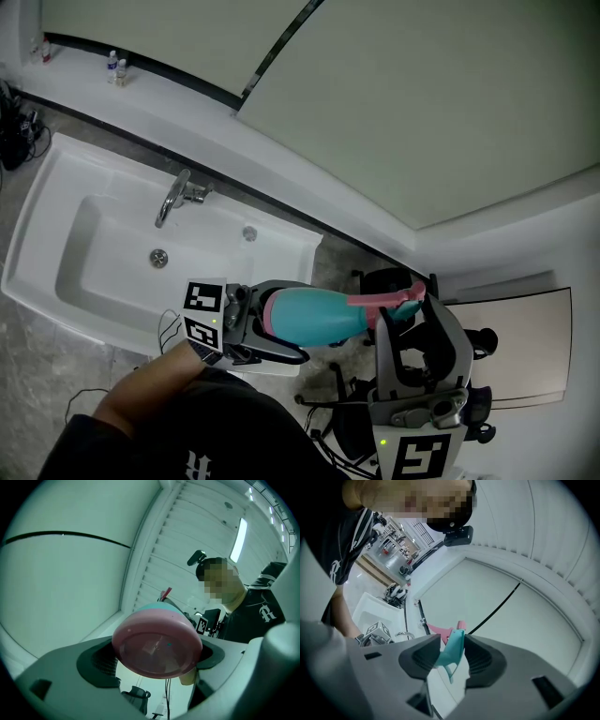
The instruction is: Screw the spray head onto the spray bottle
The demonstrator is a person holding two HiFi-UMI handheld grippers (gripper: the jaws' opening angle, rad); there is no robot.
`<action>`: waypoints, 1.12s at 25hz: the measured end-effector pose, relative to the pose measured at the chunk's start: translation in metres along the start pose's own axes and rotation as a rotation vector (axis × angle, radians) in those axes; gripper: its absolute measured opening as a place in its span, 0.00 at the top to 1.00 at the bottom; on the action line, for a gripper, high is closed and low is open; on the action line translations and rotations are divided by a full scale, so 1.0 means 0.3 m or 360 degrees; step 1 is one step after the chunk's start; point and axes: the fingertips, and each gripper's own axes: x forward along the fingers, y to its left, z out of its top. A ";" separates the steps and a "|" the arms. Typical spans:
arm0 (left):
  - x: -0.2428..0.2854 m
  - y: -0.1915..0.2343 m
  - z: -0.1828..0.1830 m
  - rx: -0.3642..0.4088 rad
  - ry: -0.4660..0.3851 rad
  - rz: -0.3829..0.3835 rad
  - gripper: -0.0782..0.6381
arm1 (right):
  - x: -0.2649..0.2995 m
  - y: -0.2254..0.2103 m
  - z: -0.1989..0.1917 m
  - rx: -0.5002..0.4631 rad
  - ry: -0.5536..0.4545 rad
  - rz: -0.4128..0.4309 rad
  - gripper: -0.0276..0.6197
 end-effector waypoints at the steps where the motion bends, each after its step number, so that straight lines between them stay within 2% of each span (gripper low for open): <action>1: 0.002 -0.005 0.002 -0.0005 -0.0003 -0.0021 0.25 | -0.002 0.001 0.005 0.0019 -0.0009 0.0016 0.73; 7: 0.011 -0.039 0.008 -0.0036 -0.0014 -0.0142 0.25 | -0.029 0.006 0.058 0.0152 -0.0129 0.0200 0.73; 14: 0.024 -0.070 0.027 -0.0033 -0.0007 -0.0220 0.25 | -0.062 0.009 0.119 0.0311 -0.0268 0.0417 0.73; 28: 0.043 -0.103 0.039 -0.0023 0.0008 -0.0289 0.25 | -0.111 -0.025 0.160 0.0649 -0.0490 0.0641 0.73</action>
